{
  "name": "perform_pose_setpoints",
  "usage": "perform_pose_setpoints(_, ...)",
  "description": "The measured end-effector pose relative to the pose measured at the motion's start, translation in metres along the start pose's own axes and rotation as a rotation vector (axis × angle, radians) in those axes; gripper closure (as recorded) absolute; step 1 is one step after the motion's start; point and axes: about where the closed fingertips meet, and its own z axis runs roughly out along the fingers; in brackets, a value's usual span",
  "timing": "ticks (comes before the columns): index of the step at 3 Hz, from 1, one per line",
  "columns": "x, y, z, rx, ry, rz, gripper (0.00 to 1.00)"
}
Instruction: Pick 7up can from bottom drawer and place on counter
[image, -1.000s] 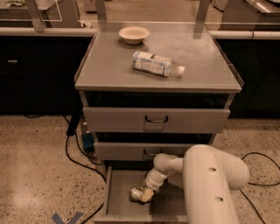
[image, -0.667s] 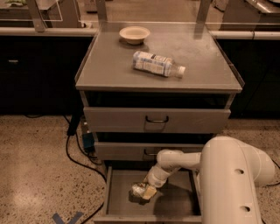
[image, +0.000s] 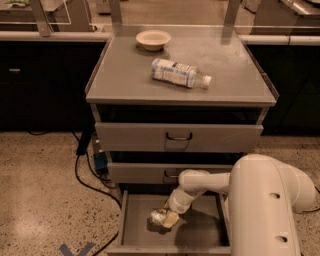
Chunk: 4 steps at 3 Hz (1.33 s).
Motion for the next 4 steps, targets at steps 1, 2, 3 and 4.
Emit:
perform_pose_setpoints(1, -0.011, 0.006, -0.03, 0.013, 0.015, -0.016, 1.0)
perform_pose_setpoints(2, -0.031, 0.011, -0.08, 0.05, 0.035, -0.043, 1.0)
perform_pose_setpoints(3, -0.052, 0.013, -0.132, 0.086, 0.044, -0.069, 1.0)
perform_pose_setpoints(4, -0.069, 0.011, -0.177, 0.128, 0.066, -0.081, 1.0)
